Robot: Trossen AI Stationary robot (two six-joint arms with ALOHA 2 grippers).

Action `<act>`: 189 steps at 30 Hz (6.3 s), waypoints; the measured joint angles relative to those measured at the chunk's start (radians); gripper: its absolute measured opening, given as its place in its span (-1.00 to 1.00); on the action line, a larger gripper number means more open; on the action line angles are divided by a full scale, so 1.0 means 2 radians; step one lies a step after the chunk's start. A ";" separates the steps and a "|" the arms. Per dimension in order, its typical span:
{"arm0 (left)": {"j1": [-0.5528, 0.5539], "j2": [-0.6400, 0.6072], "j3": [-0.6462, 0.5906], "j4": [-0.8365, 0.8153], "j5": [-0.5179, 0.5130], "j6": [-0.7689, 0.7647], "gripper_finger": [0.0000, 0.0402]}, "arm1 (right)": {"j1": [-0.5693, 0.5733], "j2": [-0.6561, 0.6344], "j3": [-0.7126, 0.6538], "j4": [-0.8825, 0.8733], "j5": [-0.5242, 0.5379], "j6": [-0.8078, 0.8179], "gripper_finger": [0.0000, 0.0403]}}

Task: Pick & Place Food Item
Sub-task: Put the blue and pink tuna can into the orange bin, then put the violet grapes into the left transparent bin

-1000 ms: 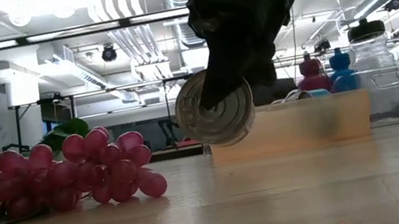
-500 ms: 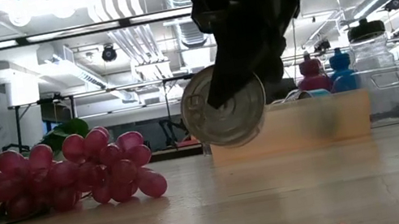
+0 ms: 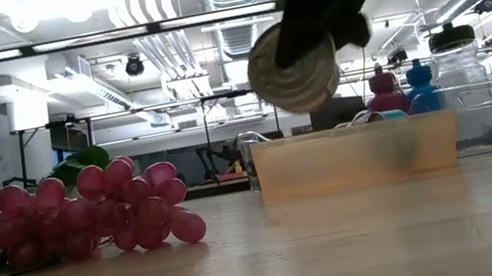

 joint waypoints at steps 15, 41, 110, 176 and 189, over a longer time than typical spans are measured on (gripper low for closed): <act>0.000 0.000 0.000 0.000 0.000 0.000 -0.86 | -0.090 -0.013 0.000 -0.133 0.120 0.198 -0.09; 0.000 0.000 0.000 0.000 0.002 0.000 -0.86 | -0.163 0.037 0.000 -0.174 0.066 0.224 -0.09; 0.000 0.000 0.000 0.000 0.002 0.000 -0.86 | -0.152 -0.016 -0.016 -0.175 0.091 0.232 0.21; -0.035 0.000 -0.013 0.025 0.067 0.019 -0.86 | 0.175 -0.082 -0.097 0.104 0.252 0.031 0.18; -0.019 0.001 -0.050 0.037 0.076 -0.026 -0.84 | 0.175 -0.082 -0.097 0.104 0.252 0.024 0.22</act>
